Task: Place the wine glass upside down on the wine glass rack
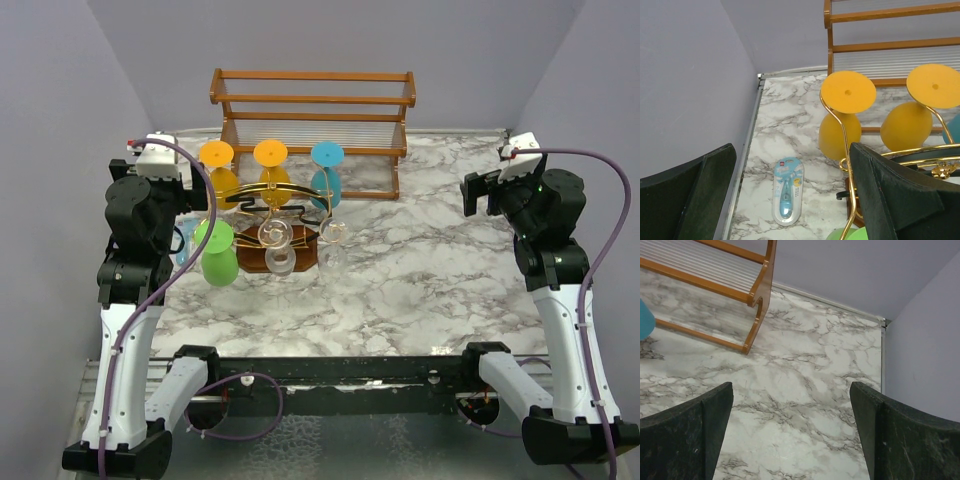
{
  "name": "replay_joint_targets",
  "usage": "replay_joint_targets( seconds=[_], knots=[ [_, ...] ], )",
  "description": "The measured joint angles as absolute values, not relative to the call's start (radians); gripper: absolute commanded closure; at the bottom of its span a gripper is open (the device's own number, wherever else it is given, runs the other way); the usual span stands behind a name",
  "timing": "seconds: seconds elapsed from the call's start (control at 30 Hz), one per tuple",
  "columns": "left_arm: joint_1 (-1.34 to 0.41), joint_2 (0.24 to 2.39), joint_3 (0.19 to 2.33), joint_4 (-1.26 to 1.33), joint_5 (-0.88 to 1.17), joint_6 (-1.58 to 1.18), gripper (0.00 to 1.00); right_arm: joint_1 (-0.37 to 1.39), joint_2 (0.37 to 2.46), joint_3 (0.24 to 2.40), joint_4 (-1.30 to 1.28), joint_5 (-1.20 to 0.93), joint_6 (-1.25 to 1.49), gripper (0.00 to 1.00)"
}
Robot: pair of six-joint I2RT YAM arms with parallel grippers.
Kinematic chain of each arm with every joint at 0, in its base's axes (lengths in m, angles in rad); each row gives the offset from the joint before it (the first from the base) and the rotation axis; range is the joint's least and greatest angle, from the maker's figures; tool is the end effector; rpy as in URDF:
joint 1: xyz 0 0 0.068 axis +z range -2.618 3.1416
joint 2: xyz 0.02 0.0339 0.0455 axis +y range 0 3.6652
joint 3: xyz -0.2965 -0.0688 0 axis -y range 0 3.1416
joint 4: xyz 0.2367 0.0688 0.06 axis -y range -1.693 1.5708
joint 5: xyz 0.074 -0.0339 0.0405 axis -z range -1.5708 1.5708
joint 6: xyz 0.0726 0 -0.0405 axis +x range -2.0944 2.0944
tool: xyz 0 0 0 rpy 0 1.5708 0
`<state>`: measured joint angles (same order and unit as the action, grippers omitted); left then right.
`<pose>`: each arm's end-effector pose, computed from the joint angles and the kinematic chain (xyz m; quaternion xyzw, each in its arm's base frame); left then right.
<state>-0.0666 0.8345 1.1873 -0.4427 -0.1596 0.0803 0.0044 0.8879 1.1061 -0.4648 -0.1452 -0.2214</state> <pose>0.1678 0.0004 0.4582 0.0004 0.7378 0.0634 0.6721 0.1924 0.0114 0.4177 -0.1329 0.7766 -0.0095 0.6157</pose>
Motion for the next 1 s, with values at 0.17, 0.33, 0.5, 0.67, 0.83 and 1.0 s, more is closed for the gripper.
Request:
replay_joint_targets(
  seconds=[0.17,0.33,0.5,0.67,0.83,1.0],
  knots=[
    [-0.067,0.84,1.187,-0.443,-0.147,0.08,0.01,0.0,0.889,1.108,-0.471,-0.165,-0.221,0.0],
    [-0.064,0.863,1.201,-0.449,-0.14,0.076,0.01,0.0,0.89,1.108,-0.475,-0.179,-0.221,0.0],
    [-0.064,0.877,1.206,-0.455,-0.137,0.073,0.01,0.0,0.893,1.11,-0.481,-0.188,-0.222,0.0],
    [-0.062,0.879,1.213,-0.466,-0.131,0.072,0.01,0.0,0.894,1.114,-0.496,-0.192,-0.222,0.0],
    [-0.059,0.875,1.215,-0.467,-0.13,0.072,0.01,0.0,0.896,1.119,-0.501,-0.2,-0.222,0.0],
    [-0.059,0.873,1.216,-0.467,-0.13,0.072,0.01,-0.001,0.897,1.125,-0.506,-0.2,-0.222,0.0]
  ],
)
